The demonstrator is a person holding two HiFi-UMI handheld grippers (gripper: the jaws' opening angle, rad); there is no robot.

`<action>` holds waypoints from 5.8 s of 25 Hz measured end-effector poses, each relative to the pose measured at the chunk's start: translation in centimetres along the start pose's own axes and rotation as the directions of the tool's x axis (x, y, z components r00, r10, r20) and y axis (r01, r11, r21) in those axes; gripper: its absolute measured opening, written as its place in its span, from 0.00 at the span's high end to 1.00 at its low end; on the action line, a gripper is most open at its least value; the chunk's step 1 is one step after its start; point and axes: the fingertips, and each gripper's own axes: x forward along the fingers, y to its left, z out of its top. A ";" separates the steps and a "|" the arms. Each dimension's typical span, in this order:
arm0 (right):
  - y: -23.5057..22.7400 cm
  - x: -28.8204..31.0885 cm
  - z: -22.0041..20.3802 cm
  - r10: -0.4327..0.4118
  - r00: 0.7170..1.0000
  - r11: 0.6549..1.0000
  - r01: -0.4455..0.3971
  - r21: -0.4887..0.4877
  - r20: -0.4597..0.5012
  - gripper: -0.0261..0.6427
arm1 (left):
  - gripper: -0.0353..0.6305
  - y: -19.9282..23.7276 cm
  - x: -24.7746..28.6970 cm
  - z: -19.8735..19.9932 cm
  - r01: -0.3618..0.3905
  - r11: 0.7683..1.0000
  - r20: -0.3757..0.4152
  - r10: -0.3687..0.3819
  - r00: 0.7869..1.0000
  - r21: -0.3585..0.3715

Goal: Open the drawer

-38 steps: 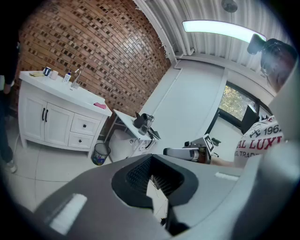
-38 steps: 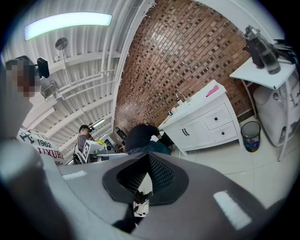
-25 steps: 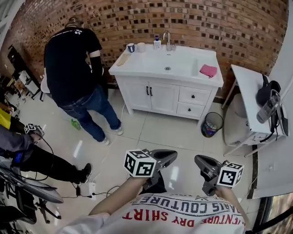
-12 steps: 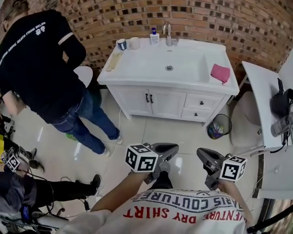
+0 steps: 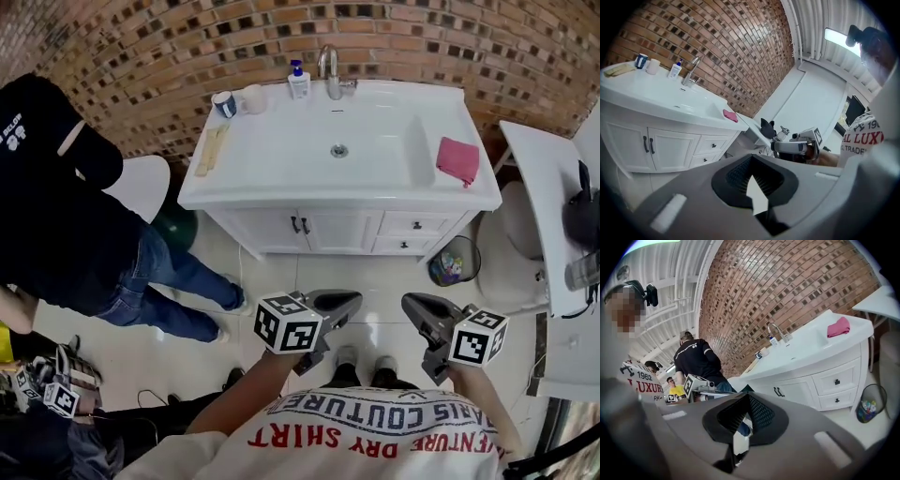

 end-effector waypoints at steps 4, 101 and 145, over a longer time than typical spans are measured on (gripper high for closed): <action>-2.9 0.8 0.7 -0.003 1.000 1.000 0.003 0.028 0.005 0.95 | 0.97 1.3 2.1 0.8 0.002 1.000 -0.015 -0.002 1.000 -0.002; -51.3 14.3 -7.6 -0.684 0.687 0.729 0.655 -0.198 -0.246 0.77 | 0.97 18.6 8.2 -12.7 -0.200 0.909 -0.130 0.163 0.978 -0.367; -44.0 7.5 -18.1 -0.666 0.690 0.744 0.642 -0.187 -0.281 0.77 | 0.97 13.3 7.5 -13.9 -0.118 0.955 -0.160 0.076 0.984 -0.271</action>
